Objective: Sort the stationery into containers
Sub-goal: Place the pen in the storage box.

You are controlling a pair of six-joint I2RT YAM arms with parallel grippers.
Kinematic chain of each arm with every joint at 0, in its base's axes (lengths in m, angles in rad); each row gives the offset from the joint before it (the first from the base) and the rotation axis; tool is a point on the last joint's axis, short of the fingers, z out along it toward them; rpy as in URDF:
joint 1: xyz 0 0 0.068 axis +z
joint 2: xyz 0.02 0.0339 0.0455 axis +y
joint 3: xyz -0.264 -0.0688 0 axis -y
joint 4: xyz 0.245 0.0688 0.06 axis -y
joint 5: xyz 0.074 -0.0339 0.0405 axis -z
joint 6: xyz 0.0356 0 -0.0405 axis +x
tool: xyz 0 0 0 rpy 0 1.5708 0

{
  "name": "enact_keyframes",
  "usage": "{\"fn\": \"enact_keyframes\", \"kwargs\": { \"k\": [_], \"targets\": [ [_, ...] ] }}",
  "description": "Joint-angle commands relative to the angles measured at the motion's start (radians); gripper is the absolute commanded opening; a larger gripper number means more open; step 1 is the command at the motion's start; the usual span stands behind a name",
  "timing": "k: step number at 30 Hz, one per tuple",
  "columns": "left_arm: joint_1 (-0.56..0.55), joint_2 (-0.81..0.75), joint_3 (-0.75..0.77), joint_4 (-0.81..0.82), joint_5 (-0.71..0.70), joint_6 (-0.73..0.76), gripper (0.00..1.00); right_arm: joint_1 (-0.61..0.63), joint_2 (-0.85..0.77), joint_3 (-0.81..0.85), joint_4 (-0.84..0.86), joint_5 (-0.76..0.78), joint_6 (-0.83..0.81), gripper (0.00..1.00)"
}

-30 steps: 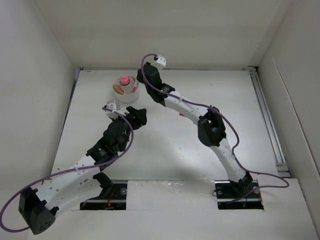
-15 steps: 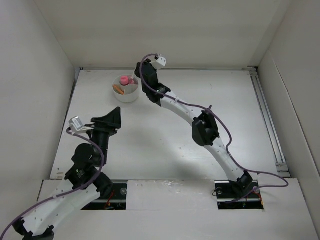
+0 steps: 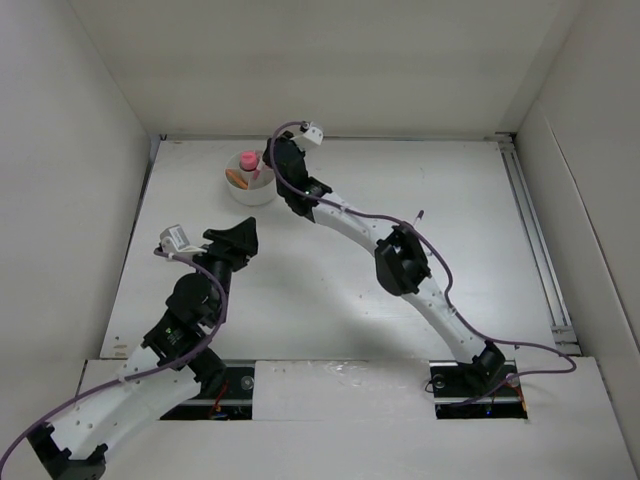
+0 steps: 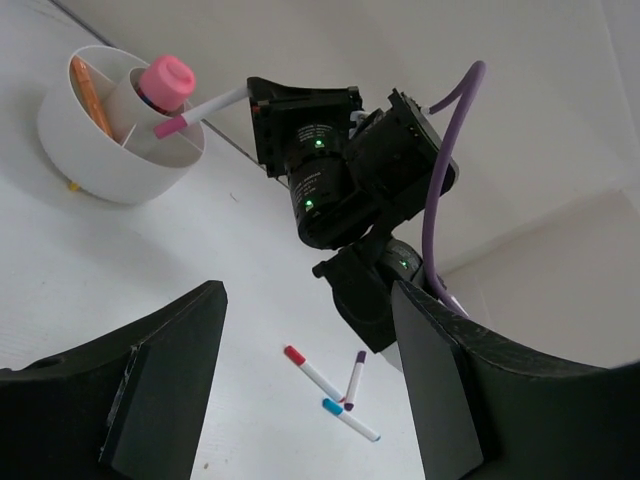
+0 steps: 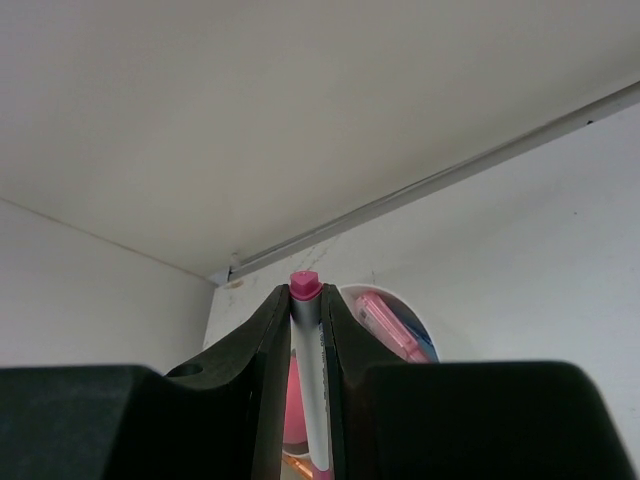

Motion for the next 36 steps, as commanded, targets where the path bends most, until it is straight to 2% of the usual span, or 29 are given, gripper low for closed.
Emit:
{"fn": "enact_keyframes", "kwargs": {
  "k": [1, 6, 10, 13, 14, 18, 25, 30, 33, 36],
  "targets": [
    [0.0, 0.004, 0.007, 0.038, -0.007, 0.006, 0.64, 0.008, 0.019, 0.042, 0.075, 0.012, 0.001, 0.0],
    [0.0, -0.018, -0.019, 0.049, -0.016, 0.006, 0.65, 0.008, 0.019, 0.008, 0.075, 0.012, 0.001, 0.0],
    [0.0, -0.018, -0.028, 0.049, -0.005, 0.006, 0.65, 0.017, -0.003, -0.061, 0.085, 0.021, 0.001, 0.09],
    [0.0, -0.018, -0.028, 0.058, 0.005, 0.017, 0.65, 0.017, -0.013, -0.093, 0.098, 0.021, 0.001, 0.28],
    [0.0, -0.009, -0.028, 0.058, 0.005, 0.017, 0.65, 0.017, -0.036, -0.107, 0.098, 0.021, 0.001, 0.39],
    [0.0, -0.009, -0.028, 0.089, 0.033, 0.038, 0.66, 0.017, -0.113, -0.199, 0.165, -0.014, 0.001, 0.58],
    [0.0, 0.01, -0.018, 0.08, 0.033, 0.067, 0.68, 0.017, -0.288, -0.312, 0.203, -0.079, -0.066, 0.78],
    [0.0, 0.028, 0.002, 0.135, 0.106, 0.102, 0.7, 0.017, -0.43, -0.43, 0.203, -0.114, -0.135, 0.81],
    [0.0, 0.095, 0.045, 0.146, 0.165, 0.124, 0.7, 0.0, -0.542, -0.564, 0.187, -0.121, -0.135, 0.82],
    [0.0, 0.174, 0.077, 0.111, 0.174, 0.121, 0.74, -0.04, -0.677, -0.743, 0.151, -0.134, -0.112, 0.82]
  ]
}}
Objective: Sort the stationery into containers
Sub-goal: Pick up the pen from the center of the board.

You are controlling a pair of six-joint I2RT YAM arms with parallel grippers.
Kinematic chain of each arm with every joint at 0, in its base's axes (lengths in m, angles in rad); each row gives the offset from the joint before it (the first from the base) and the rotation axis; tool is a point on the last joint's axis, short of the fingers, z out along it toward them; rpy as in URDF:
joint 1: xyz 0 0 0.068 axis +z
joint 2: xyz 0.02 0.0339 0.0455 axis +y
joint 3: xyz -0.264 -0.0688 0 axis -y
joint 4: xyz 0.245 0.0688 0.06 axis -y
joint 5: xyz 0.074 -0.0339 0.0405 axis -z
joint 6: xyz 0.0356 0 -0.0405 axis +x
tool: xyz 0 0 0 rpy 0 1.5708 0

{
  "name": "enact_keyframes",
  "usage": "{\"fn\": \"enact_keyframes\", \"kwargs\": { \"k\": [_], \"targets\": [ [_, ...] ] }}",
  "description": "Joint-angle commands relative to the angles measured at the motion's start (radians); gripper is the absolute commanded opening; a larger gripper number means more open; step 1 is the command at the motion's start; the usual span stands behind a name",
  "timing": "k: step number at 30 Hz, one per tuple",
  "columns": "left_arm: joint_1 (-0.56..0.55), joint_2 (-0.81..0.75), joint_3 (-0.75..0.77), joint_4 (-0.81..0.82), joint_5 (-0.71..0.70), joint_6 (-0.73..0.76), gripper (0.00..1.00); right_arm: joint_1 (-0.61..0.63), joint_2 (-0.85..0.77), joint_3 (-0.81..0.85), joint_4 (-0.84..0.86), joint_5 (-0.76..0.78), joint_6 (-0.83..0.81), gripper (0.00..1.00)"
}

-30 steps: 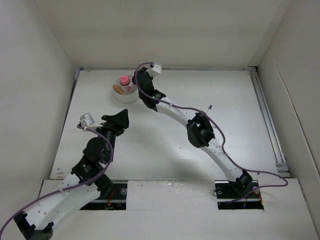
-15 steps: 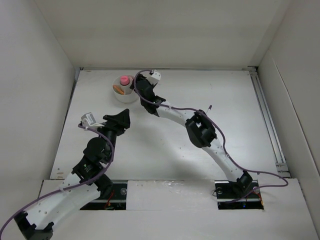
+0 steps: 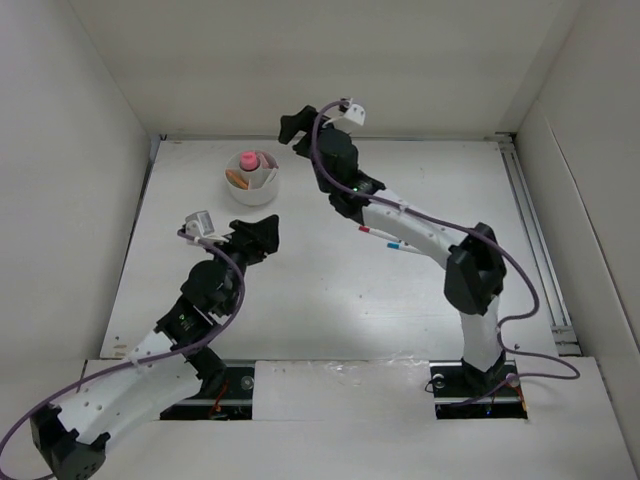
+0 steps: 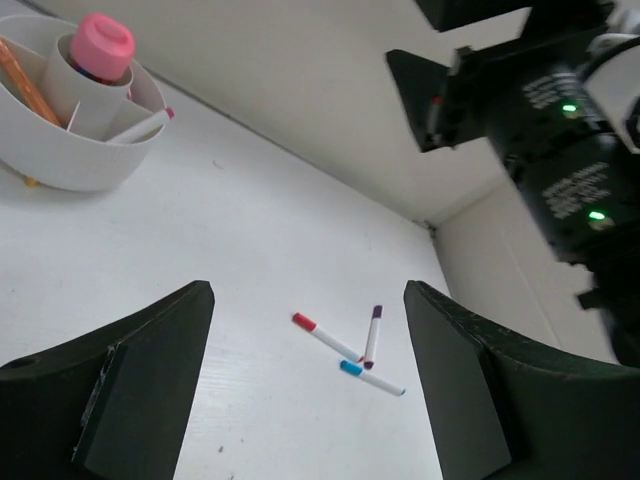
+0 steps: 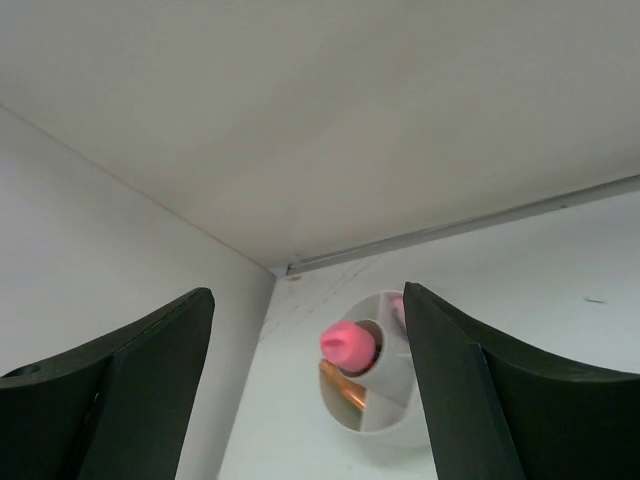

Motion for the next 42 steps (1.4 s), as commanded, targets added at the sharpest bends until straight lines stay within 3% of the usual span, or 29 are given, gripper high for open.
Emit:
{"fn": "enact_keyframes", "kwargs": {
  "k": [1, 9, 13, 17, 18, 21, 28, 34, 42],
  "targets": [
    [0.0, 0.071, 0.088, 0.027, 0.051, 0.027, 0.74, -0.055, -0.11, -0.147, -0.017, -0.029, 0.002, 0.82],
    [0.0, 0.143, 0.129, 0.034, 0.069, 0.016, 0.79, -0.199, -0.435, -0.514, -0.318, -0.035, 0.154, 0.8],
    [0.016, 0.231, 0.169, -0.002, 0.069, 0.016, 0.81, -0.256, -0.487, -0.623, -0.419, -0.034, 0.265, 0.79],
    [0.252, 0.254, 0.134, 0.045, 0.33, -0.063, 0.81, -0.334, -0.488, -0.678, -0.545, -0.015, 0.348, 0.75],
    [0.374, 0.268, 0.094, 0.075, 0.494, -0.087, 0.81, -0.352, -0.475, -0.687, -0.557, -0.015, 0.349, 0.73],
    [0.562, 0.356, 0.039, 0.2, 0.775, -0.175, 0.75, -0.423, -0.448, -0.698, -0.596, -0.028, 0.349, 0.72],
    [0.553, 0.28, 0.025, 0.1, 0.615, -0.098, 0.72, -0.566, -0.365, -0.718, -0.596, -0.094, 0.329, 0.64],
    [0.553, 0.26, -0.024, 0.162, 0.642, -0.107, 0.73, -0.656, -0.271, -0.697, -0.56, -0.294, 0.246, 0.5],
    [0.553, 0.082, -0.035, 0.17, 0.65, -0.098, 0.73, -0.667, -0.205, -0.613, -0.594, -0.385, 0.194, 0.47]
  ]
}}
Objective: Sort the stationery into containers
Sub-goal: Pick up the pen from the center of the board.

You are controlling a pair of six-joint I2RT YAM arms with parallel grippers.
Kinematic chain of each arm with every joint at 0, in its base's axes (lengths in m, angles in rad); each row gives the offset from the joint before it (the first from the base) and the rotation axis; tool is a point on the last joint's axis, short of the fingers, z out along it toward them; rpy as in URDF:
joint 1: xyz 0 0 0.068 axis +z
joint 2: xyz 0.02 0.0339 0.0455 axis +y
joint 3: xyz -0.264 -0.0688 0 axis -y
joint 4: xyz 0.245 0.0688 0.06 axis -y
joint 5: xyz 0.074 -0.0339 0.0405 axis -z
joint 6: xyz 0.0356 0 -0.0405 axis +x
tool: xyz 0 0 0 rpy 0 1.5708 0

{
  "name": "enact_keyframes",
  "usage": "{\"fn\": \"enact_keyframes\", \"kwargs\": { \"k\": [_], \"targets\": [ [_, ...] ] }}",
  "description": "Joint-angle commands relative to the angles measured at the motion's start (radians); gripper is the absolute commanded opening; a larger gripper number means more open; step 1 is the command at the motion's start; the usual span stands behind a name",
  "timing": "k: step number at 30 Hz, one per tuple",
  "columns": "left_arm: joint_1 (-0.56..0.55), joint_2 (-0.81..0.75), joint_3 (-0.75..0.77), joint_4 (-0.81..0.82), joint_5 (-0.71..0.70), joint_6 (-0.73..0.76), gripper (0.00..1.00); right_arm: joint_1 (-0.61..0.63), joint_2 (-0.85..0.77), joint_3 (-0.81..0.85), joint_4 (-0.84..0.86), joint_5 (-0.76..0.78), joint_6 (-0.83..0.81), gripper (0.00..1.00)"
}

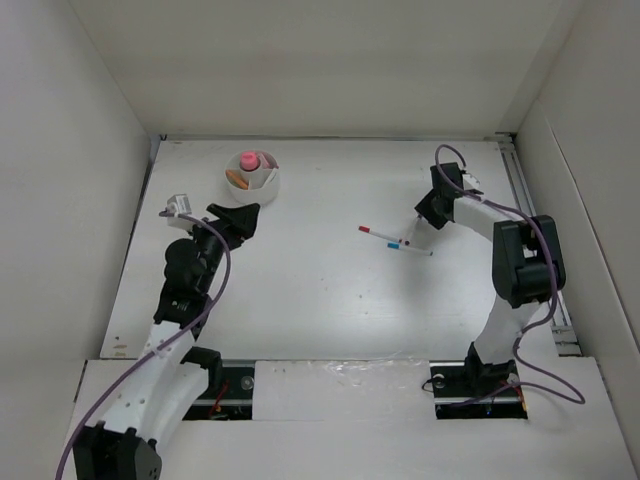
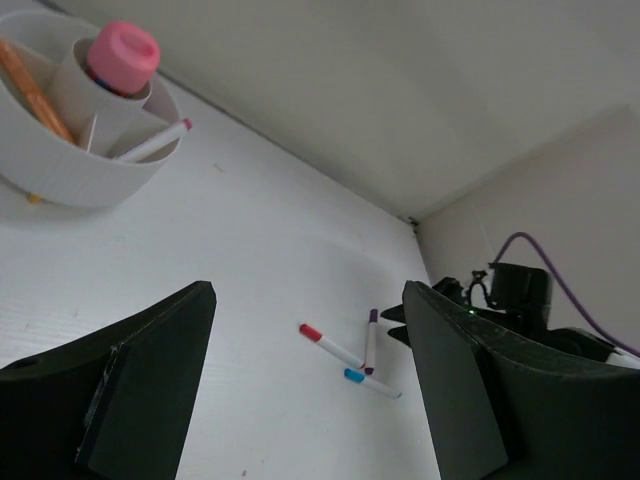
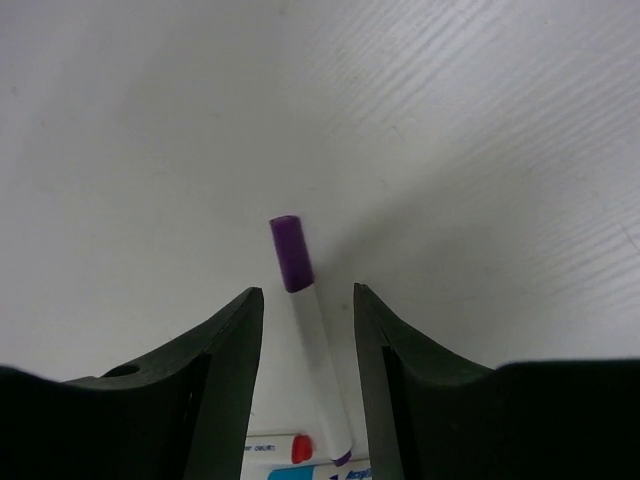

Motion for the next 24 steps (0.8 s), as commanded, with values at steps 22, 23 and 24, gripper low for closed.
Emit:
{"fn": "enact_keyframes", "kwargs": {
  "k": [22, 23, 24],
  "targets": [
    [-0.028, -0.126, -0.001, 0.036, 0.016, 0.036, 0.73, -0.014, 0.13, 0.216, -0.187, -0.033, -0.092, 0.37],
    [-0.028, -0.135, -0.01, 0.049, 0.016, 0.036, 0.73, -0.014, 0.13, 0.228, -0.199, -0.033, -0.092, 0.37],
    [-0.028, -0.135, -0.01, 0.049, 0.016, 0.036, 0.73, -0.014, 0.139, 0.239, -0.2, -0.033, -0.103, 0.36]
  ]
}}
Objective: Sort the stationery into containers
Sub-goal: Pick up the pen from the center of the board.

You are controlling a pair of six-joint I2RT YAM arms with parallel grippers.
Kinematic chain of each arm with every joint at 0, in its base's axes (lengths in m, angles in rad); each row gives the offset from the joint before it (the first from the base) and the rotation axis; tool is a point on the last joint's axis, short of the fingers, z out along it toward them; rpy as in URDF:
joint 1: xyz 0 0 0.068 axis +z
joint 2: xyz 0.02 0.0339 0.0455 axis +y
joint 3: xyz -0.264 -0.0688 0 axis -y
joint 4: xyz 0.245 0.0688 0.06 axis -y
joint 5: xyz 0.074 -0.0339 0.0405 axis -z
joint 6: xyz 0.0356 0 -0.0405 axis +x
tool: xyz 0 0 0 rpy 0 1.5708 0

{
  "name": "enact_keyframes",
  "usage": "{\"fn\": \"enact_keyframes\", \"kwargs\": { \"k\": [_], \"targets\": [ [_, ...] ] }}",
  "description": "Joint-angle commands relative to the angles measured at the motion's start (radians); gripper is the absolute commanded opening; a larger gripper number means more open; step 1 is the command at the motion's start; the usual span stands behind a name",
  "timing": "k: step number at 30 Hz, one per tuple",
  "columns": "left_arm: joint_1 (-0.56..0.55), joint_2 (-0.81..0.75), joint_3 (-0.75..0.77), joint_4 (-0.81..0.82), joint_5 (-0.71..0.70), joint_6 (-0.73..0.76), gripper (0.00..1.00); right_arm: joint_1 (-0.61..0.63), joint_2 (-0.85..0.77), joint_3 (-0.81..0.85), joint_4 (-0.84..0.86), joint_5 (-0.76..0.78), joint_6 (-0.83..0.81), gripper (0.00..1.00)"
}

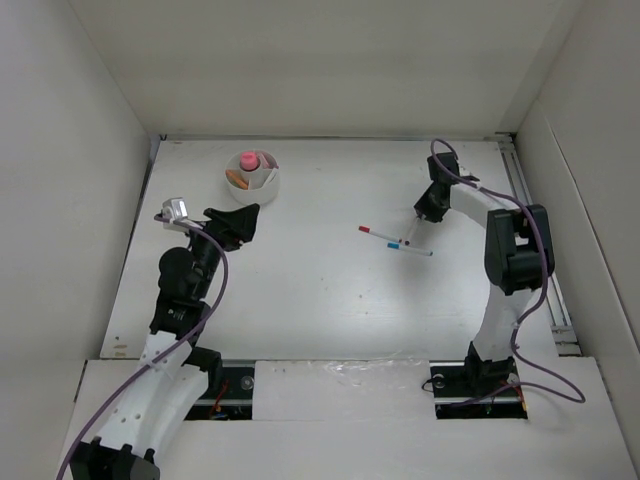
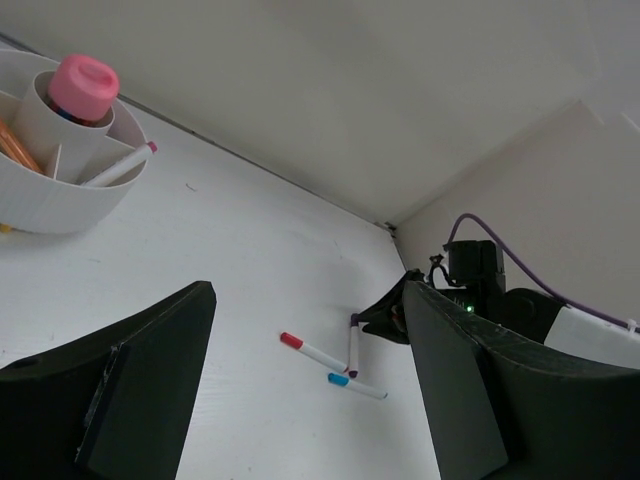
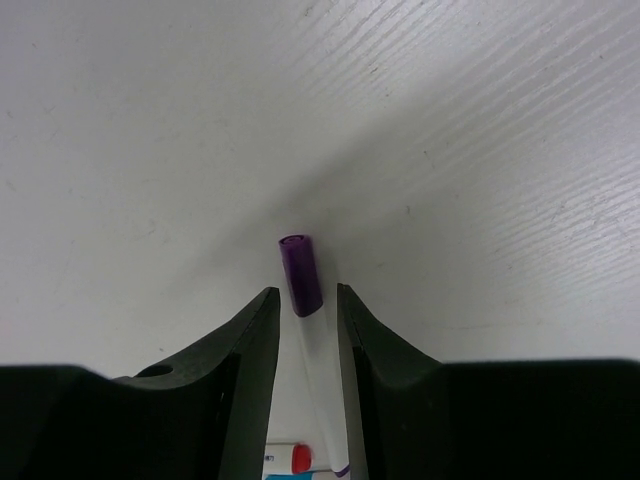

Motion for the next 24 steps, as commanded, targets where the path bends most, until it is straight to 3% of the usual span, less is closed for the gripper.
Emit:
{"fn": "enact_keyframes", "kwargs": {
  "k": [1, 12, 24],
  "targets": [
    [-0.005, -0.02, -0.001, 0.024, 0.006, 0.023, 0.73, -0.006, 0.017, 0.054, -0.064, 0.026, -0.042, 0.35],
    [-0.014, -0.05, -0.001, 0.014, 0.006, 0.023, 0.74, -0.006, 0.094, 0.18, -0.161, 0.036, -0.074, 0.35],
    [-0.023, -0.05, -0.001, -0.007, -0.022, 0.034, 0.74, -0.006, 0.091, 0.174, -0.15, 0.036, -0.065, 0.0]
  ]
}}
